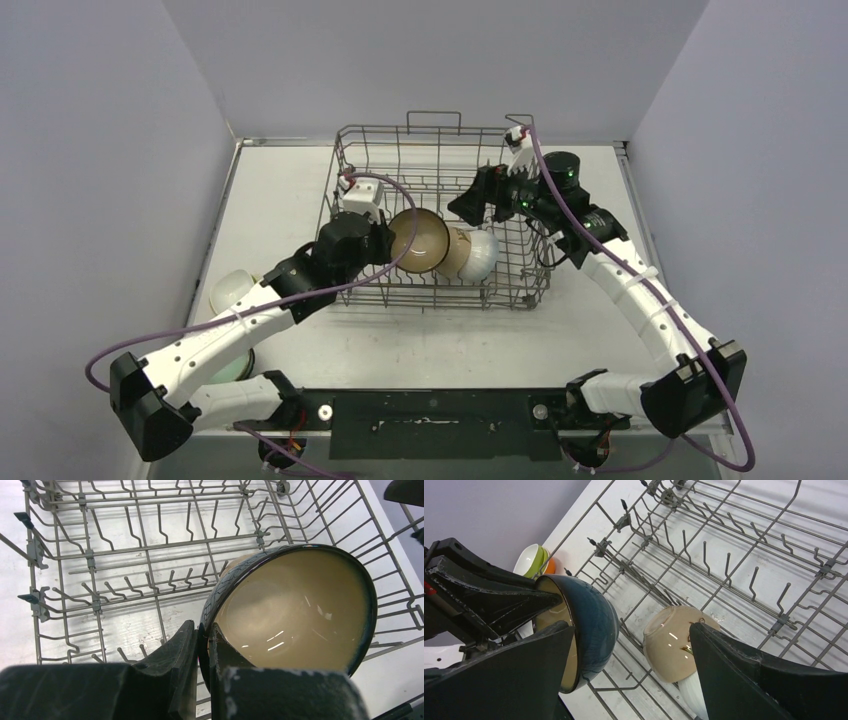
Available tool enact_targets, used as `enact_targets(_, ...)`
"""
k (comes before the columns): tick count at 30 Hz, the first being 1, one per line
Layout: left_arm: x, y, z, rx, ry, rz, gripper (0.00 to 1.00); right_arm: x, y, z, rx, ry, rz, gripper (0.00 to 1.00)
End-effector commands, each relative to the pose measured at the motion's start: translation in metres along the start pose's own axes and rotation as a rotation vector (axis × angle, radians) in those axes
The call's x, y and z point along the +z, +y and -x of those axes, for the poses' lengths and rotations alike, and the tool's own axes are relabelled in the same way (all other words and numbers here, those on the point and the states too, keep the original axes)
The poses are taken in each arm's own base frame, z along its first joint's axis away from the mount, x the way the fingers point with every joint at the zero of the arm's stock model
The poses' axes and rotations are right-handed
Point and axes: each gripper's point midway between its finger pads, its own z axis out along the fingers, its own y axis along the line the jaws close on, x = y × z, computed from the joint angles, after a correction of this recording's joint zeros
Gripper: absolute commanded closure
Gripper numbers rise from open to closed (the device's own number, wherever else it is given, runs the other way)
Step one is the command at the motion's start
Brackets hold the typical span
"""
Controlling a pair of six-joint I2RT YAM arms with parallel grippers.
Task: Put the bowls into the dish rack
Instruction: Turn the bowl upside down on the dish rack.
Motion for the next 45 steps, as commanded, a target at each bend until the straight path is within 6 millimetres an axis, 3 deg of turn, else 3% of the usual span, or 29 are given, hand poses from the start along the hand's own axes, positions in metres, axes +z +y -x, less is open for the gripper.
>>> enact_targets(1, -0.014, -0.033, 0.085, -0.081, -0.219, -0.114, 1.00, 0.011, 0.016, 0.012, -0.022, -0.006, 0.047, 0.10)
enact_targets(10, -0.013, -0.043, 0.103, -0.076, -0.250, -0.149, 1.00, 0.049, 0.012, -0.020, -0.031, 0.113, -0.009, 0.05)
enact_targets(12, -0.013, -0.042, 0.103, -0.078, -0.251, -0.145, 1.00, 0.053, 0.014, -0.022, -0.032, 0.120, -0.003, 0.18)
enact_targets(16, -0.011, -0.039, 0.104, -0.085, -0.248, -0.139, 1.00, 0.058, 0.018, -0.025, -0.046, 0.132, 0.012, 0.33)
enact_targets(19, -0.009, -0.038, 0.104, -0.095, -0.248, -0.143, 1.00, 0.062, 0.016, -0.028, -0.052, 0.144, 0.010, 0.55)
enact_targets(21, -0.008, -0.038, 0.104, -0.098, -0.244, -0.148, 1.00, 0.063, 0.013, -0.030, -0.064, 0.143, -0.003, 0.75)
enact_targets(23, -0.006, -0.037, 0.102, -0.108, -0.237, -0.161, 0.85, 0.063, 0.009, -0.029, -0.076, 0.132, -0.016, 0.93)
enact_targets(28, 0.002, -0.027, 0.093, -0.204, -0.183, -0.241, 0.54, 0.061, -0.007, -0.024, -0.070, 0.099, -0.023, 0.95)
enact_targets(29, 0.002, -0.025, 0.091, -0.235, -0.173, -0.271, 0.45, 0.060, -0.009, -0.023, -0.059, 0.094, -0.015, 0.95)
enact_targets(31, -0.002, -0.030, 0.087, -0.302, -0.151, -0.370, 0.17, 0.058, -0.013, -0.020, -0.041, 0.074, 0.008, 0.95)
enact_targets(33, -0.009, -0.034, 0.086, -0.365, -0.154, -0.468, 0.00, 0.057, -0.012, -0.017, -0.043, 0.063, 0.022, 0.95)
enact_targets(39, -0.036, -0.047, 0.081, -0.503, -0.179, -0.666, 0.04, 0.057, 0.000, -0.011, -0.044, 0.043, 0.079, 0.95)
enact_targets(45, -0.026, -0.051, 0.059, -0.578, -0.079, -0.689, 0.04, 0.052, 0.022, 0.000, -0.032, 0.012, 0.181, 0.95)
